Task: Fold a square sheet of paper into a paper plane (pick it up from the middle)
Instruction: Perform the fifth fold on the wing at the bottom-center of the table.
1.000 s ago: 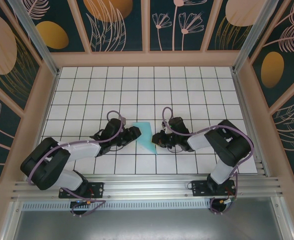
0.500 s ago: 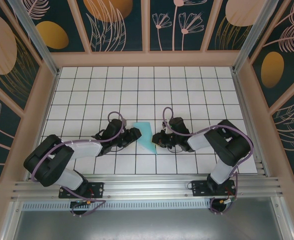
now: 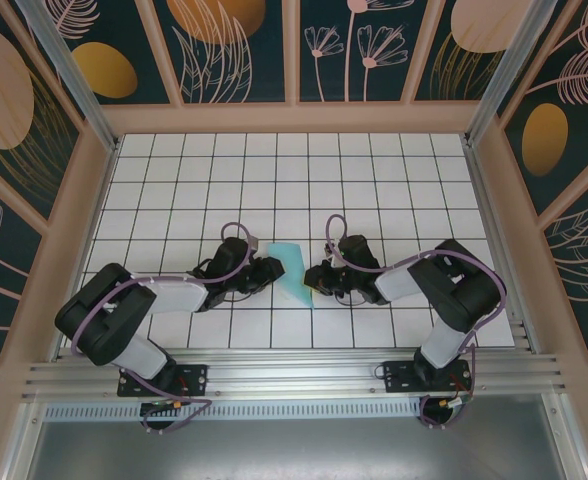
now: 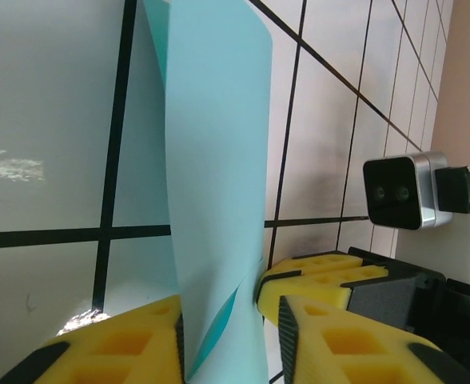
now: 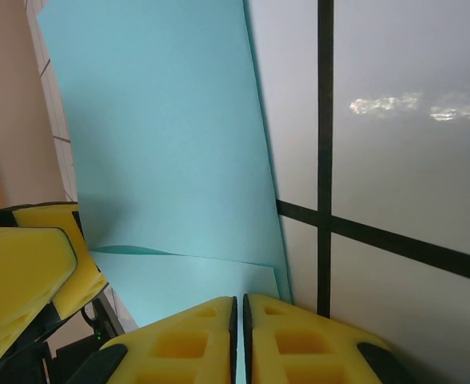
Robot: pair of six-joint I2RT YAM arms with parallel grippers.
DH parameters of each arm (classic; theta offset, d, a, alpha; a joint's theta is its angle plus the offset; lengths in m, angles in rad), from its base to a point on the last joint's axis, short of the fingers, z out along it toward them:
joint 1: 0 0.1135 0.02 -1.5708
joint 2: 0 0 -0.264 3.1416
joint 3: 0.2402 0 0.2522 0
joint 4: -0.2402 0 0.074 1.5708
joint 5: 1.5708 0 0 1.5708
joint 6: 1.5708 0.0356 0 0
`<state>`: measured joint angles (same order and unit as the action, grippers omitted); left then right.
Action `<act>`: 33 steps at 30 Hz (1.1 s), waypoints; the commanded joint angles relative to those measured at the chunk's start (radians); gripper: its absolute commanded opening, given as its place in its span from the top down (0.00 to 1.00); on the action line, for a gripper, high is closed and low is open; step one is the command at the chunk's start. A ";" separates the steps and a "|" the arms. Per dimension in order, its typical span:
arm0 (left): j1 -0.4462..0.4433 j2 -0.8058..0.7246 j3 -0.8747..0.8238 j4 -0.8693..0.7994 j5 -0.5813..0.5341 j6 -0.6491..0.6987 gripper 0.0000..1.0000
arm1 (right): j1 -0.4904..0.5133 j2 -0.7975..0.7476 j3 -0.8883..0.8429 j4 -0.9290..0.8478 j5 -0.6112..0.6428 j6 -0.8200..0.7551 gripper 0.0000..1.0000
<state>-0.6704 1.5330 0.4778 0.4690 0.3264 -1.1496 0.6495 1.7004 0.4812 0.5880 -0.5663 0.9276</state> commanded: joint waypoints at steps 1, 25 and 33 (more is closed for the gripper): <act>-0.005 0.016 0.027 0.017 0.008 0.008 0.71 | 0.002 0.019 -0.025 -0.028 0.066 -0.002 0.84; -0.006 0.030 0.100 -0.096 -0.023 0.042 0.94 | 0.285 -0.435 -0.075 -0.258 0.778 -0.421 0.60; -0.005 0.029 0.104 -0.110 -0.026 0.057 0.94 | 0.394 -0.366 -0.026 -0.235 0.852 -0.577 0.65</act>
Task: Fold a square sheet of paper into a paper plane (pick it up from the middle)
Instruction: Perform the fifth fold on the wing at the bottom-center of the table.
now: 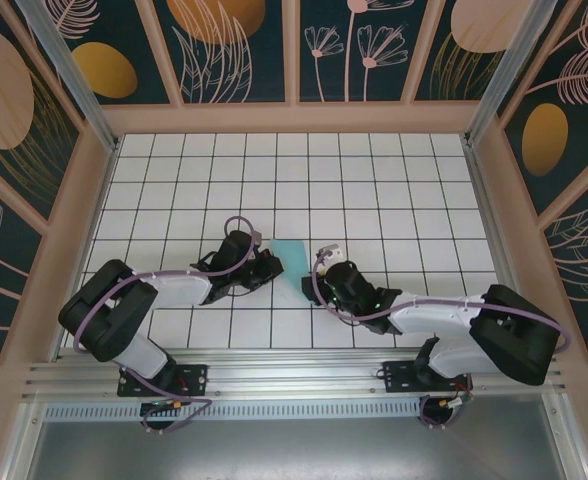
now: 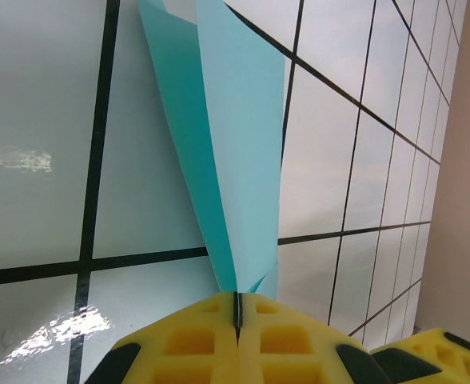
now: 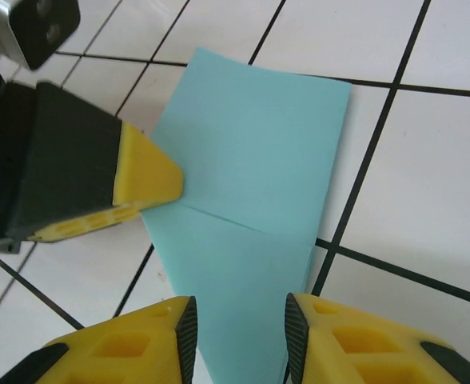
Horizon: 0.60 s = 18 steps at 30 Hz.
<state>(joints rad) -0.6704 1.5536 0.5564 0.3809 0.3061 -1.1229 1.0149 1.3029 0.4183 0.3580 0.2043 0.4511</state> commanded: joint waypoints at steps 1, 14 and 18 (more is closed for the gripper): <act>-0.005 0.008 0.026 -0.025 -0.007 0.032 0.94 | 0.043 0.043 0.053 -0.017 0.105 -0.116 0.65; -0.005 0.002 0.011 -0.029 -0.012 0.034 0.93 | 0.123 0.030 0.036 0.012 0.361 -0.233 0.64; -0.005 0.003 0.017 -0.025 -0.009 0.028 0.92 | 0.128 -0.009 -0.004 0.040 0.333 -0.270 0.63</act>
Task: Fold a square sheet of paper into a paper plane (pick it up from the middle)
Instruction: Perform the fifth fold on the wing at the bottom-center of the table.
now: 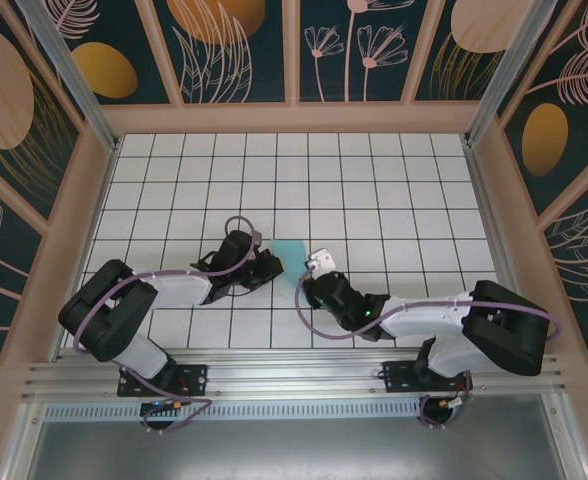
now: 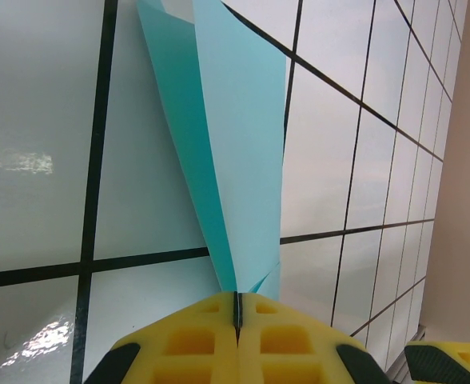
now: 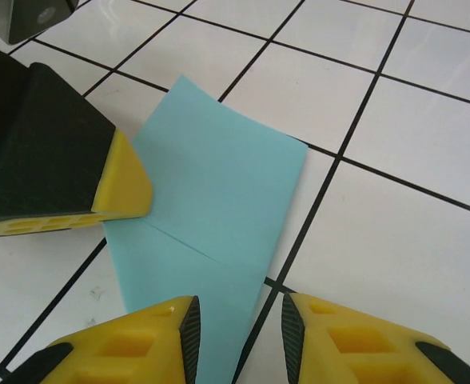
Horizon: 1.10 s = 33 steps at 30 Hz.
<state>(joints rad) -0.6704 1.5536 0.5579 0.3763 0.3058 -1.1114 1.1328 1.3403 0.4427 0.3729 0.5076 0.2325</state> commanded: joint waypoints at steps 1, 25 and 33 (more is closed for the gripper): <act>-0.005 0.002 0.020 -0.029 -0.010 0.020 0.92 | 0.009 -0.068 -0.053 0.052 0.006 -0.063 0.62; -0.005 0.001 0.051 -0.082 -0.008 0.043 0.90 | 0.043 0.203 0.043 0.106 -0.058 -0.292 0.58; -0.006 -0.007 0.052 -0.086 -0.004 0.047 0.90 | 0.044 0.267 0.057 0.157 -0.022 -0.309 0.64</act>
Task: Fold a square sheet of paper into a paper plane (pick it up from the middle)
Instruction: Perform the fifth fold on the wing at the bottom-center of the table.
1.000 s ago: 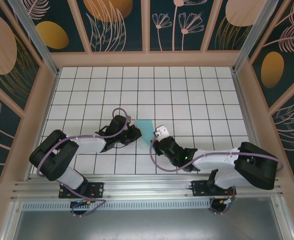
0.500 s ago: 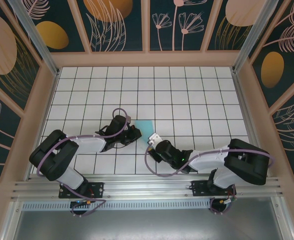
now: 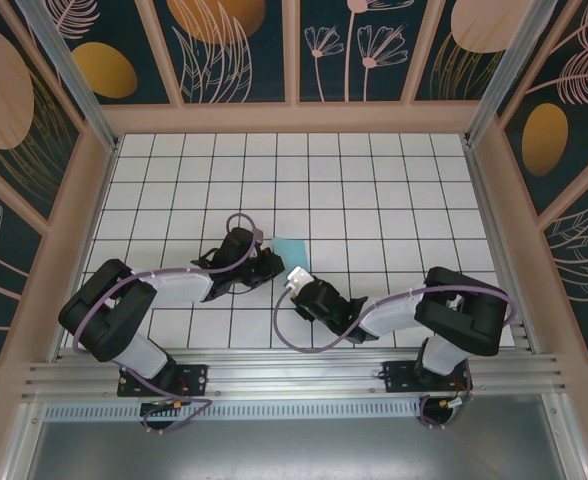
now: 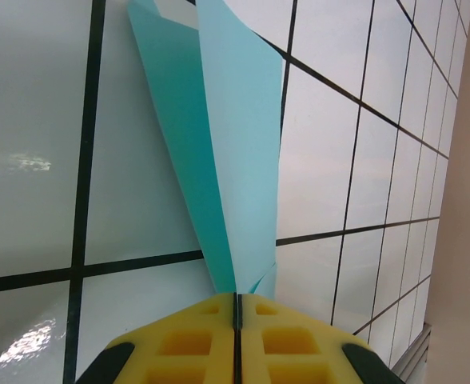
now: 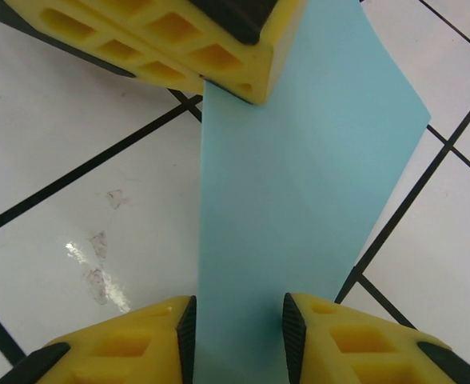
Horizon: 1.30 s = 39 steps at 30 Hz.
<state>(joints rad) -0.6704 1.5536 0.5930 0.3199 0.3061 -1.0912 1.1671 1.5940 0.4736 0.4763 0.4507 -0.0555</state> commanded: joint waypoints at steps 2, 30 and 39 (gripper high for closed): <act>-0.005 -0.006 0.014 -0.029 -0.005 0.027 0.89 | 0.010 0.024 0.030 0.057 0.039 -0.021 0.66; -0.005 -0.009 0.019 -0.042 -0.027 0.018 0.76 | 0.014 0.092 0.042 0.091 0.040 0.024 0.89; -0.005 -0.163 0.020 -0.176 -0.202 0.033 0.43 | 0.007 0.052 0.014 0.127 -0.032 0.125 0.96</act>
<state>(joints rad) -0.6704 1.4635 0.5938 0.2211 0.2073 -1.0763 1.1732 1.6711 0.4931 0.5529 0.4625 0.0040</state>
